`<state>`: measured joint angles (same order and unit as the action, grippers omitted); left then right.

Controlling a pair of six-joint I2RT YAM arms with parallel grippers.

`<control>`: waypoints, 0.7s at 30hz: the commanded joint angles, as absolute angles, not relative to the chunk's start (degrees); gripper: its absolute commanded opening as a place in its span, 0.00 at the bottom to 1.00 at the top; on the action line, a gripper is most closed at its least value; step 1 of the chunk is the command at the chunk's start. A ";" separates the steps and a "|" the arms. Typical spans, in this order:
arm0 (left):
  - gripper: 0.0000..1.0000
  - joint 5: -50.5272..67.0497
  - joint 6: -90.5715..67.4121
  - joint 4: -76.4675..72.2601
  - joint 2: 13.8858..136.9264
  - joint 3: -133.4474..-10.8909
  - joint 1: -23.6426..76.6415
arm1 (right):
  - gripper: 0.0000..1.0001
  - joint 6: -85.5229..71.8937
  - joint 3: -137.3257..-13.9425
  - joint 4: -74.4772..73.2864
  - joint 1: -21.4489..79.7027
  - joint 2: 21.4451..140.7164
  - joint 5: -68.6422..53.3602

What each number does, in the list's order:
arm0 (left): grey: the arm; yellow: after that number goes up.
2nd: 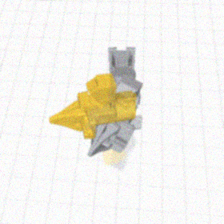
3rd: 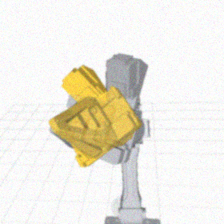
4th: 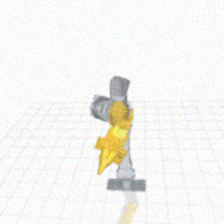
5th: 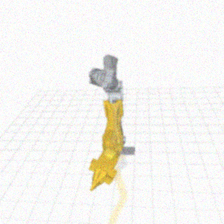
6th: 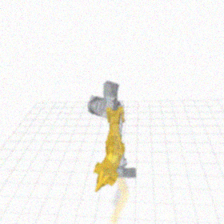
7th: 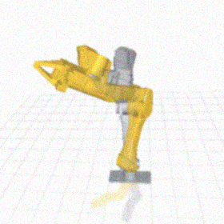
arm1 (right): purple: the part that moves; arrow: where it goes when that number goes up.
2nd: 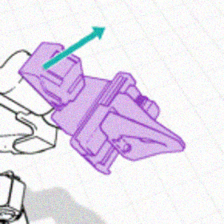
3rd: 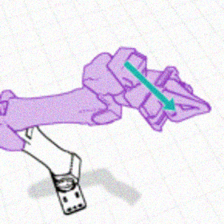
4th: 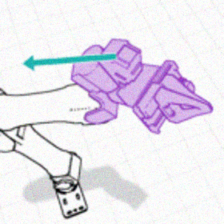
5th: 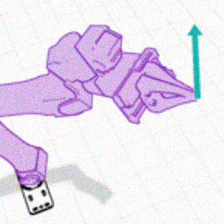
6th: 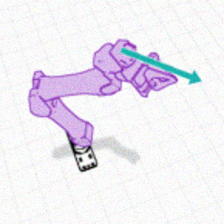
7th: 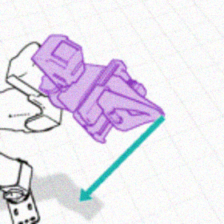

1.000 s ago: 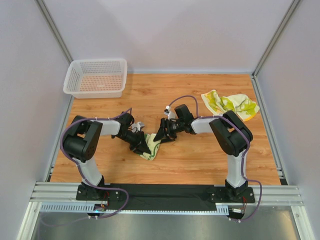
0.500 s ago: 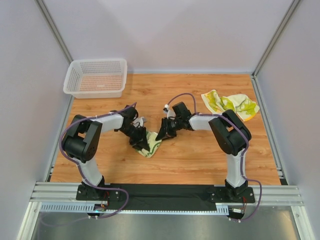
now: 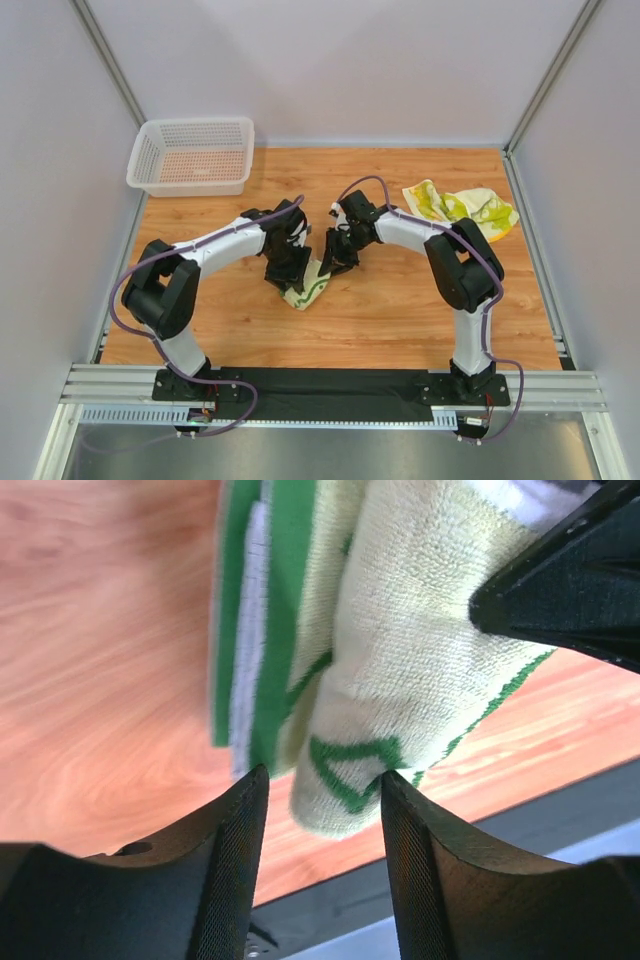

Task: Roll the towels
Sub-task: Roll the towel

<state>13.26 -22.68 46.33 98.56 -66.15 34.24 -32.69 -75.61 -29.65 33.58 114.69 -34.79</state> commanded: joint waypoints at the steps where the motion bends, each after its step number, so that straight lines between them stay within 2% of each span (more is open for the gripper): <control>1: 0.56 1.78 -20.39 49.30 93.87 -69.60 35.77 | 0.05 -31.20 -78.57 -36.82 33.84 113.47 -33.49; 5: 0.56 -1.93 -18.73 48.69 90.71 -70.05 39.89 | 0.05 -31.11 -80.07 -38.76 33.93 113.73 -32.87; 13: 0.56 1.39 -16.70 42.63 86.93 -68.03 48.15 | 0.05 -32.17 -82.44 -41.92 34.45 115.13 -31.82; 21: 0.56 4.74 -17.14 40.08 91.66 -65.92 51.24 | 0.04 -33.13 -82.88 -42.54 34.37 116.02 -32.43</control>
<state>3.18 -18.09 41.76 89.82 -67.09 50.74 -32.29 -80.71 -41.43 34.00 115.26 -32.36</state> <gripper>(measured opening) 0.561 0.206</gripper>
